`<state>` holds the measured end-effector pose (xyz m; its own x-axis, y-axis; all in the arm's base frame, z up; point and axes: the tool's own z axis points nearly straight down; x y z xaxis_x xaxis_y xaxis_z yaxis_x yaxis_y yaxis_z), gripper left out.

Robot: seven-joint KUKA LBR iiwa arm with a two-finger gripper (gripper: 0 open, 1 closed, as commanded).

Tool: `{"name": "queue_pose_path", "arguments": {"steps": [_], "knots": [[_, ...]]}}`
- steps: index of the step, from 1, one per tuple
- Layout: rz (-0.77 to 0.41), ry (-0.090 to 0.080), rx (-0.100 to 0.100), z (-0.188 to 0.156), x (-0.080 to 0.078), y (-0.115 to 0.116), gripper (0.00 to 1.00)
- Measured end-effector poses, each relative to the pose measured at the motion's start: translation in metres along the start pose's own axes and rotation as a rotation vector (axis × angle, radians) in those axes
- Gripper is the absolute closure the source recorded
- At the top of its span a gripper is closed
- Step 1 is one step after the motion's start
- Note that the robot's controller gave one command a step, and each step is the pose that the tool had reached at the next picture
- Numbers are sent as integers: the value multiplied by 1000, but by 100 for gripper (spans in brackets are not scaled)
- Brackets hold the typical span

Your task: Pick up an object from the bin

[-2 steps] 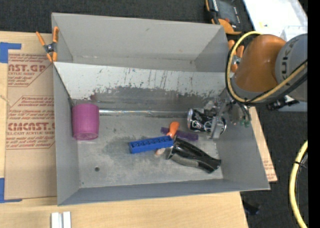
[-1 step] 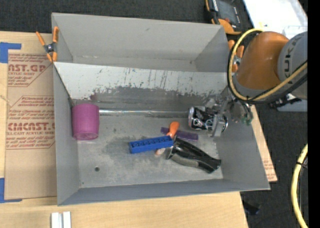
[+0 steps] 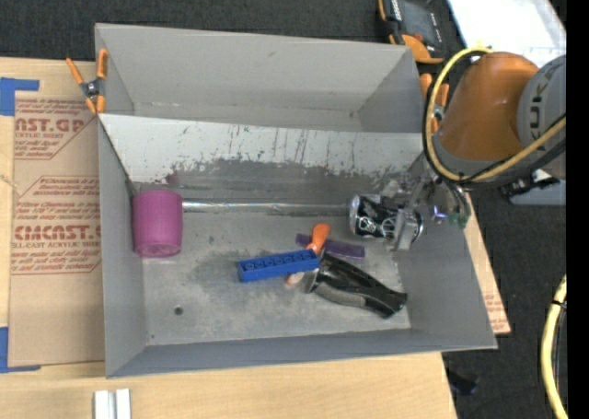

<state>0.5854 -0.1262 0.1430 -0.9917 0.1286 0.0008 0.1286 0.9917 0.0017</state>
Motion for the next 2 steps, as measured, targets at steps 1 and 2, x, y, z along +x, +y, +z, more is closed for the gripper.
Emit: {"name": "queue_pose_path", "arguments": {"steps": [1,2], "knots": [[0,-3,0,-40,-1,0,100],[0,-4,-1,-79,-1,0,100]]}}
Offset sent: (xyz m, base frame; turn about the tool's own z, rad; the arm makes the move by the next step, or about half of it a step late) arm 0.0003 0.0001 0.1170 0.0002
